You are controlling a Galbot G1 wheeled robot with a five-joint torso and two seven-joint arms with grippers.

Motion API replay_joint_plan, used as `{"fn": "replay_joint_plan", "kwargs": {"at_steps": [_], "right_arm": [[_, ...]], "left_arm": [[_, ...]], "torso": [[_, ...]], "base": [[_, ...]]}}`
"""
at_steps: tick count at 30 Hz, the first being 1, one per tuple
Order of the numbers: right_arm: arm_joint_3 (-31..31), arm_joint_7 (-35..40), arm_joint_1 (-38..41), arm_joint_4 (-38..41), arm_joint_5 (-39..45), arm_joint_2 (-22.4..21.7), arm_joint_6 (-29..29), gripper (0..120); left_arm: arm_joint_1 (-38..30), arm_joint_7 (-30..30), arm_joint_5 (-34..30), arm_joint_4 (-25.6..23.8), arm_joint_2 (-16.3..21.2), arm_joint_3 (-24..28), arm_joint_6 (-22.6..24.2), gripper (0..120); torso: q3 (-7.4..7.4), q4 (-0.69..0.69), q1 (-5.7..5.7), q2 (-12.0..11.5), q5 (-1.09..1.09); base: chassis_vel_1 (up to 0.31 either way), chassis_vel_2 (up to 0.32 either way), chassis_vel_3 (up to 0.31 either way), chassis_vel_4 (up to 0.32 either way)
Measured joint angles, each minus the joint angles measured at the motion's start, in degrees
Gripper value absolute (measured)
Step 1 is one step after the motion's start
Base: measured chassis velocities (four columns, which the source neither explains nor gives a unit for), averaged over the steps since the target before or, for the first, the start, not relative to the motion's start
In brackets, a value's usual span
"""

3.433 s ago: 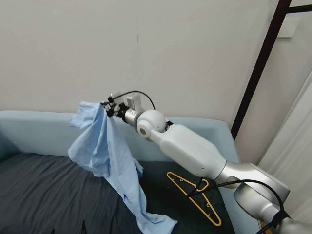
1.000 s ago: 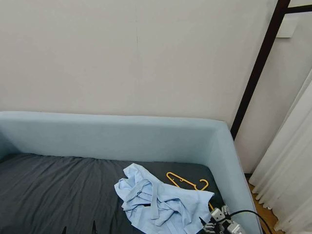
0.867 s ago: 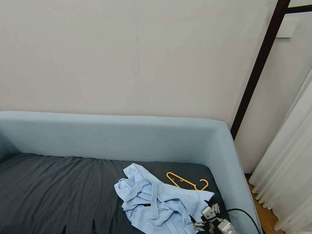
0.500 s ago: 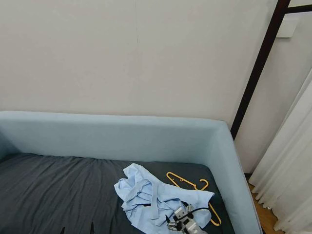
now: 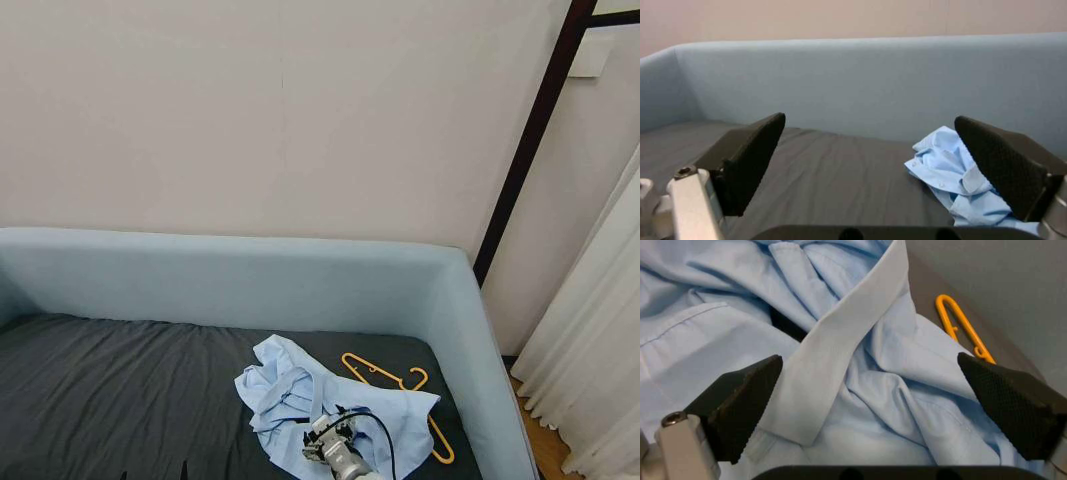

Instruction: Pick up the clothes from the sofa and hang them on the clothes hanger.

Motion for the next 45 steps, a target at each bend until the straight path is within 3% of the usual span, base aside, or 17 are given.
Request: {"fn": "replay_joint_plan", "kwargs": {"at_steps": [13, 19, 28, 42, 45], "right_arm": [[-1.73, 3.06, -1.07, -5.14, 0.35, 4.74, -0.54, 100], [-1.91, 3.69, -2.01, -9.99, -5.31, 6.94, 0.5, 100], [-1.4, 6.87, -2.5, -8.92, -5.46, 4.46, -2.11, 97], [-0.92, 7.73, -4.1, -6.48, -7.35, 2.59, -2.83, 57], [-0.92, 7.12, -3.78, -6.98, -6.68, 2.68, -2.79, 39]], "left_arm": [[-0.09, -0.07, -0.97, 0.25, 0.5, -0.51, -0.6, 100], [-0.5, -0.08, -1.35, 0.3, 0.57, -0.36, -0.6, 100], [-1.2, 0.0, -1.78, 0.49, 0.55, 0.11, -0.86, 100], [-1.56, 0.54, -1.99, 0.58, 0.72, 0.43, -1.05, 100], [-1.55, 0.59, -2.02, 0.64, 0.76, 0.46, -1.15, 100]], "torso": [[0.0, 0.0, 0.0, 0.0, 0.01], [0.0, 0.01, 0.0, 0.0, 0.02], [0.0, 0.0, 0.0, 0.0, 0.02], [0.0, 0.0, 0.0, 0.0, 0.02], [0.0, 0.0, 0.0, 0.0, 0.02]], "base": [[0.0, 0.0, 0.0, 0.0], [0.0, 0.0, 0.0, 0.0], [0.0, 0.0, 0.0, 0.0], [0.0, 0.0, 0.0, 0.0], [0.0, 0.0, 0.0, 0.0]]}}
